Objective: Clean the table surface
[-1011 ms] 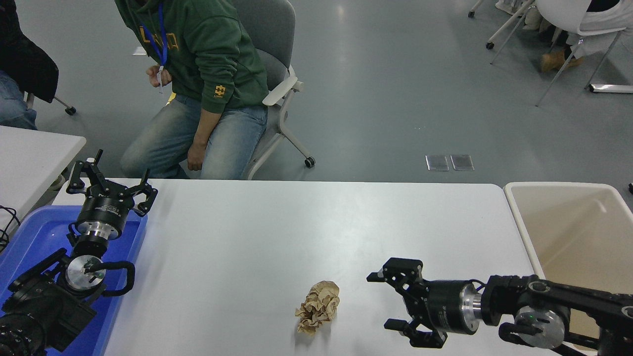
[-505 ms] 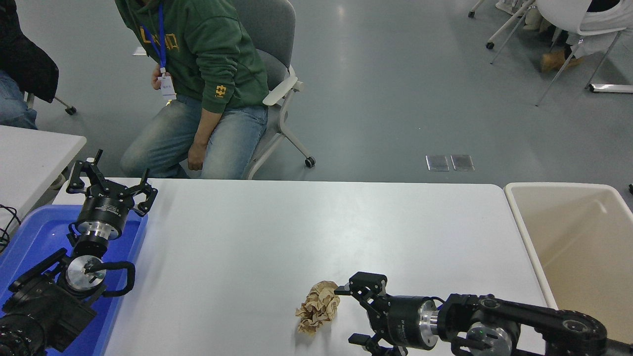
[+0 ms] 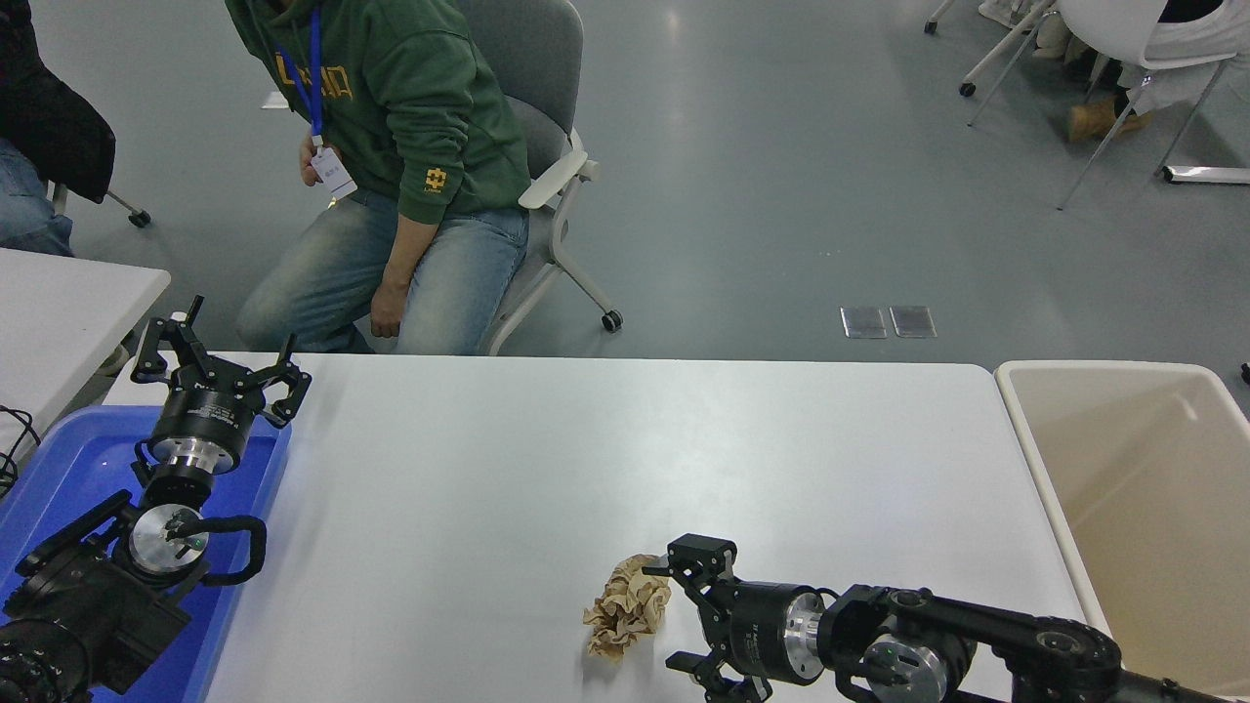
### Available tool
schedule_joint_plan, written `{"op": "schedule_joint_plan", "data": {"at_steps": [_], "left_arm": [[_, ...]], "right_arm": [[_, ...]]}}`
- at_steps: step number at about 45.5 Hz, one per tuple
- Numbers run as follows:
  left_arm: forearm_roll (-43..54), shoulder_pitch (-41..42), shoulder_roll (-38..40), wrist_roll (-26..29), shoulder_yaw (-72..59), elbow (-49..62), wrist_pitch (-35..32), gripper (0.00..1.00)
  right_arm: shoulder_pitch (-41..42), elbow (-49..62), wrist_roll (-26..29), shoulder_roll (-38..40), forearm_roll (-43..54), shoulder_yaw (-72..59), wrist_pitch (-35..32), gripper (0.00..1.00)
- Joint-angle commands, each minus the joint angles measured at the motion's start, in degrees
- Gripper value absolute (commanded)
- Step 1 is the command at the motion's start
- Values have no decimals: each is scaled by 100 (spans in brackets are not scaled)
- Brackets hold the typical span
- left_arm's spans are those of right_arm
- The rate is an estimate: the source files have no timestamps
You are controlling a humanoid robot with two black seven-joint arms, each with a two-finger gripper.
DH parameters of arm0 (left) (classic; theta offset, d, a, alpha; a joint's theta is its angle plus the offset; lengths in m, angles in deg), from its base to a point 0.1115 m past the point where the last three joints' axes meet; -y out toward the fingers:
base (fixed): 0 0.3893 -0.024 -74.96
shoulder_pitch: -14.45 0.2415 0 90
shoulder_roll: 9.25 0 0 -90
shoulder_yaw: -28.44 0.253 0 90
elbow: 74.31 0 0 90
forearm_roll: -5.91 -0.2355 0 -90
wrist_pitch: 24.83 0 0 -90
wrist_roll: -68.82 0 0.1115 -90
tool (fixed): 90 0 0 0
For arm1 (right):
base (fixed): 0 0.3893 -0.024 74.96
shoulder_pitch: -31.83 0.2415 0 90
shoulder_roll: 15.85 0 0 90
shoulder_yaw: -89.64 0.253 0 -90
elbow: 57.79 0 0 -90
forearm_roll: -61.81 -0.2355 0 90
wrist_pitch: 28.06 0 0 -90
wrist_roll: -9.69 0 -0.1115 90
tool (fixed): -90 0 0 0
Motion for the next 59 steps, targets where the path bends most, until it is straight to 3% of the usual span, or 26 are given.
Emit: {"op": "schedule_joint_plan", "data": {"at_steps": [1,57,59], "left_arm": [[0,-1,2,0,0,0,0,100],[0,7,2,0,0,0,0,100],[0,-2,2,0,0,0,0,100]], "right_arm": [[65,473,120,-416,11,-12,85,100],[601,1958,182,-1365,11,-601,103,100],[602,1958,173,-1365,11,-593,120,95]]}}
